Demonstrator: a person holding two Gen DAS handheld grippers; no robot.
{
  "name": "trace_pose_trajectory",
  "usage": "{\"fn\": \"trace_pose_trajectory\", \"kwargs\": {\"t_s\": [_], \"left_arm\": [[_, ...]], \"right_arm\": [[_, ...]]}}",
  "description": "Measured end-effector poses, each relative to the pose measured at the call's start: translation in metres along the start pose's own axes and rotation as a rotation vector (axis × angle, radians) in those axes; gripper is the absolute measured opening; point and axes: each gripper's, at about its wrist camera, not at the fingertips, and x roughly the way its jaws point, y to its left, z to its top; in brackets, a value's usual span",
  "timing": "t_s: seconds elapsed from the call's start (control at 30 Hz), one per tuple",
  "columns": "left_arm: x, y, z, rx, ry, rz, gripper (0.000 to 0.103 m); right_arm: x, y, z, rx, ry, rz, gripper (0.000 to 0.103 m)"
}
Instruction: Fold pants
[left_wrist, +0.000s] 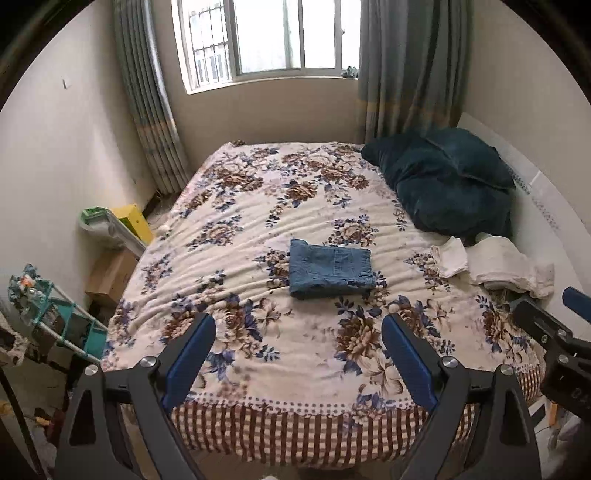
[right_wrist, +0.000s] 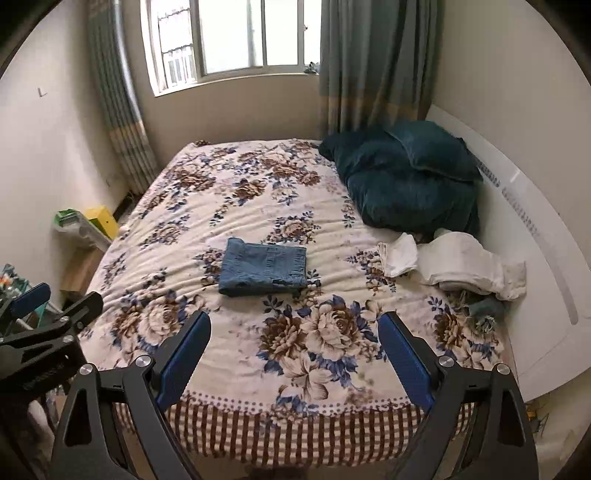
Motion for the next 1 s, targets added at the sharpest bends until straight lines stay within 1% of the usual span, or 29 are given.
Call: {"fn": "trace_pose_trajectory", "kwargs": {"t_s": [0.07, 0.13, 0.3, 0.37, 0.43, 0.5, 0.53, 0.57, 0.7, 0.77, 0.87, 1.0], "left_arm": [[-0.015, -0.002, -0.003, -0.005, -0.007, -0.002, 0.092], [-0.032, -0.002, -0.005, -0.024, -0.01, -0.014, 0.092], [-0.06, -0.004, -0.011, -0.048, -0.044, 0.001, 0.092], [-0.066, -0.003, -0.011, -0.053, -0.056, 0.001, 0.092], [-0.069, -0.002, -0.011, -0.051, -0.07, 0.018, 0.092], [-0.068, 0.0, -0.009, -0.053, -0.082, 0.031, 0.092], [-0.067, 0.001, -0.009, -0.058, -0.087, 0.036, 0.099], [-0.065, 0.002, -0.008, -0.063, -0.091, 0.037, 0.103], [-0.053, 0.002, -0.001, -0.065, -0.107, 0.037, 0.103], [-0.047, 0.001, 0.002, -0.065, -0.118, 0.056, 0.103], [-0.033, -0.002, 0.007, -0.061, -0.125, 0.079, 0.103], [-0.008, -0.002, 0.011, -0.066, -0.103, 0.056, 0.103]], "right_arm": [[-0.018, -0.002, -0.001, -0.009, 0.004, 0.013, 0.094], [-0.041, -0.004, -0.003, -0.018, -0.011, 0.021, 0.094], [-0.082, -0.008, -0.005, -0.026, -0.042, 0.052, 0.094], [-0.091, -0.009, -0.005, -0.036, -0.056, 0.046, 0.094], [-0.097, -0.009, -0.005, -0.039, -0.066, 0.053, 0.099], [-0.098, -0.01, -0.005, -0.042, -0.068, 0.054, 0.099], [-0.1, -0.009, -0.007, -0.037, -0.069, 0.05, 0.099], [-0.099, -0.01, -0.006, -0.036, -0.071, 0.046, 0.099], [-0.087, -0.014, 0.002, -0.025, -0.079, 0.03, 0.099], [-0.077, -0.016, 0.009, -0.017, -0.085, 0.024, 0.099], [-0.052, -0.017, 0.021, -0.016, -0.086, 0.005, 0.099], [-0.02, -0.016, 0.033, -0.002, -0.072, -0.017, 0.099]]}}
